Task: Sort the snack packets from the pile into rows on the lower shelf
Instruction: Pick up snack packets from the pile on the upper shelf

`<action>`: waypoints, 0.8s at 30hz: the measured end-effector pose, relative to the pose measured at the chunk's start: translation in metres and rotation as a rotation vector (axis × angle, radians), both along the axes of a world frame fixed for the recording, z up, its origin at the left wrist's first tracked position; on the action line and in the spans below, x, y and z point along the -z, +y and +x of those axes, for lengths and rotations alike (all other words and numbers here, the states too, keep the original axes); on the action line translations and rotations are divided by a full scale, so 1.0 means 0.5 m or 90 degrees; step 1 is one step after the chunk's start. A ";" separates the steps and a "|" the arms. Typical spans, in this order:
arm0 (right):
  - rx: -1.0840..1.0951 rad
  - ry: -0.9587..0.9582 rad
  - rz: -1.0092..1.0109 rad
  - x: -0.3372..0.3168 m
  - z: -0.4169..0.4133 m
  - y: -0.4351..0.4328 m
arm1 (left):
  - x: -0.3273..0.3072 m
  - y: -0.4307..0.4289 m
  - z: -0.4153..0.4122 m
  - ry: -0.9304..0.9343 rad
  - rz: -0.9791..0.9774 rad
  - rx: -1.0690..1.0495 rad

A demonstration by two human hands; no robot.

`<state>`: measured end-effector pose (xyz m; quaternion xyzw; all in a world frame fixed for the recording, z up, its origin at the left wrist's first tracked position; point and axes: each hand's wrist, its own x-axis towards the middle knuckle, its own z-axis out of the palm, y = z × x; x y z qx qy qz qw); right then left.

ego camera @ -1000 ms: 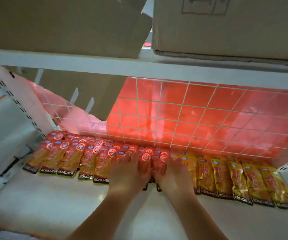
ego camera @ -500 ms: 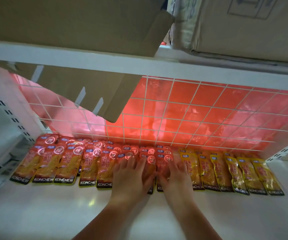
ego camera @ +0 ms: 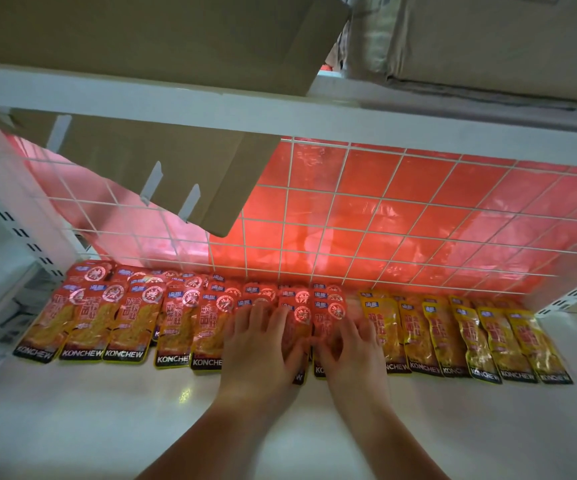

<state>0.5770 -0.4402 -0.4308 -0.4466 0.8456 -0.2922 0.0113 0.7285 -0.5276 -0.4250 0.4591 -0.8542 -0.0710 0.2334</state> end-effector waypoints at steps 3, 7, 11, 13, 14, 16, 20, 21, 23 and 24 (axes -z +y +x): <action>-0.005 -0.007 0.004 -0.001 -0.001 0.000 | 0.000 0.002 0.001 0.006 -0.001 0.007; -0.006 -0.018 0.010 -0.005 0.001 0.001 | 0.000 0.004 0.000 0.003 -0.001 0.007; -0.017 -0.030 -0.005 -0.010 0.000 0.002 | 0.000 0.001 0.000 -0.018 -0.010 0.022; -0.023 -0.033 -0.016 -0.010 -0.001 0.002 | 0.000 0.001 0.000 -0.025 -0.009 0.023; -0.022 -0.032 -0.018 -0.009 0.000 0.002 | 0.000 0.000 0.001 -0.028 -0.008 0.021; -0.016 -0.027 -0.017 -0.008 0.001 0.001 | 0.000 -0.003 0.000 -0.036 -0.010 0.011; -0.015 -0.016 -0.018 -0.005 0.000 0.000 | -0.001 -0.013 -0.007 -0.045 -0.019 0.004; -0.016 -0.014 -0.018 -0.004 -0.001 0.000 | -0.001 -0.013 -0.009 -0.040 -0.022 0.004; -0.017 -0.014 -0.018 -0.003 -0.002 0.000 | 0.000 -0.013 -0.009 -0.034 -0.032 0.001; -0.016 -0.015 -0.017 -0.003 -0.002 -0.001 | 0.000 -0.013 -0.010 -0.033 -0.036 0.000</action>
